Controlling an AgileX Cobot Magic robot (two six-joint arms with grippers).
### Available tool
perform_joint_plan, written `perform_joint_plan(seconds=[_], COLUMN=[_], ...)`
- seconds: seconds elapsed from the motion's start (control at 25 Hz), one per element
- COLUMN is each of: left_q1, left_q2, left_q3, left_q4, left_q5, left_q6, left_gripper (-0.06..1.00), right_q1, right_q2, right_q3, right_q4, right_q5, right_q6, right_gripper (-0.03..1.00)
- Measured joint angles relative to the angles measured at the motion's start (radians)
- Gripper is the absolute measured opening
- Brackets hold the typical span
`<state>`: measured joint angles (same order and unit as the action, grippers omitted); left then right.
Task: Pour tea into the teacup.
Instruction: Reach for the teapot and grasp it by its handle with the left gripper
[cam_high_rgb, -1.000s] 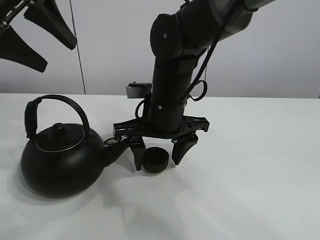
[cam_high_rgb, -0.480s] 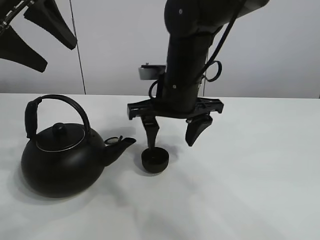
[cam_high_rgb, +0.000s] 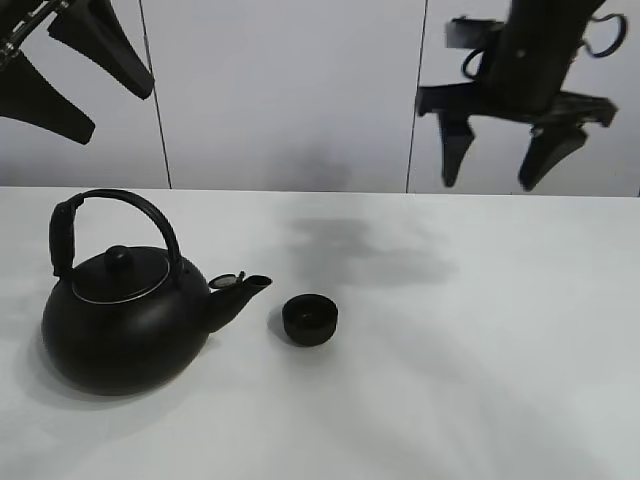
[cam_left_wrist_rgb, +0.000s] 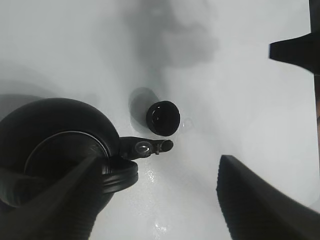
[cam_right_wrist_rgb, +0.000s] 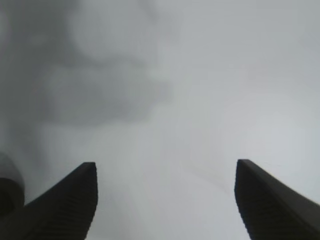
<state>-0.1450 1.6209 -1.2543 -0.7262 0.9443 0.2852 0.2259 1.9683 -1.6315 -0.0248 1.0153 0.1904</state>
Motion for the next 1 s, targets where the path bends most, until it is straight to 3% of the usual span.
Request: perform_joint_plan(seconds=[0.48,0.8,1.0], left_q1=[0.0,0.0,0.0], left_q2=[0.0,0.0,0.0], left_q3=[0.0,0.0,0.0], left_q4=[0.0,0.0,0.0], left_q5=[-0.003,-0.003,-0.003], left_q6=[0.001,0.001,0.001], left_gripper=[0.48,0.48,0.48], right_q1=[-0.273,-0.286,-0.286], right_q2=[-0.493,-1.061,-1.456], right_q3=[0.0,0.054,0.216], right_q4=[-0.101,-0.095,-0.093], right_q5=[0.169,0.246,0.253], right_q6=[-0.141,-0.163,-0.177], right_gripper=[0.52,0.52,0.52])
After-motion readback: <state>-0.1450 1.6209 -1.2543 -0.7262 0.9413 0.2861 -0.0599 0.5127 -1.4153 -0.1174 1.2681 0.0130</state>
